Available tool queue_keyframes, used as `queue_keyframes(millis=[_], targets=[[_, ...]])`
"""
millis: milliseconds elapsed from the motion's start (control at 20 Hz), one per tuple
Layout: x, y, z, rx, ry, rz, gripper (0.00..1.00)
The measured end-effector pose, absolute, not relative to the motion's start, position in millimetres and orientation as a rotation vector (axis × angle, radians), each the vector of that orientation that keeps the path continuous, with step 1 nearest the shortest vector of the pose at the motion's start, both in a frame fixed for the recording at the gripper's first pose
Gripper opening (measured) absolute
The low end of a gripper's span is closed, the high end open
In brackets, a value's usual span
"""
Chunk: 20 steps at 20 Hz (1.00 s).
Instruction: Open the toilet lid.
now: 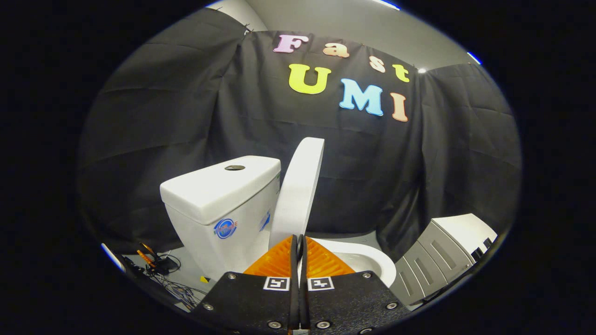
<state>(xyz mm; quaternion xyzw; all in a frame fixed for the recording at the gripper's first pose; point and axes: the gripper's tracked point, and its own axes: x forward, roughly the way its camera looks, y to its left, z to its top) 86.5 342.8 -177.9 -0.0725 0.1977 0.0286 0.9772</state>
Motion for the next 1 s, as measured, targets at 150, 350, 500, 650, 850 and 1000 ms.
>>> queue_keyframes(millis=[150,350,500,650,850,1000], targets=[[88,366,-179,-0.204,0.39,0.095,0.0],[89,391,-181,-0.232,0.383,0.141,0.0],[91,402,-179,-0.269,0.376,0.165,0.0],[91,405,-180,-0.318,0.369,0.169,0.0],[90,401,-182,-0.274,0.38,0.165,0.0],[91,401,-180,-0.26,0.4,0.173,0.02]])
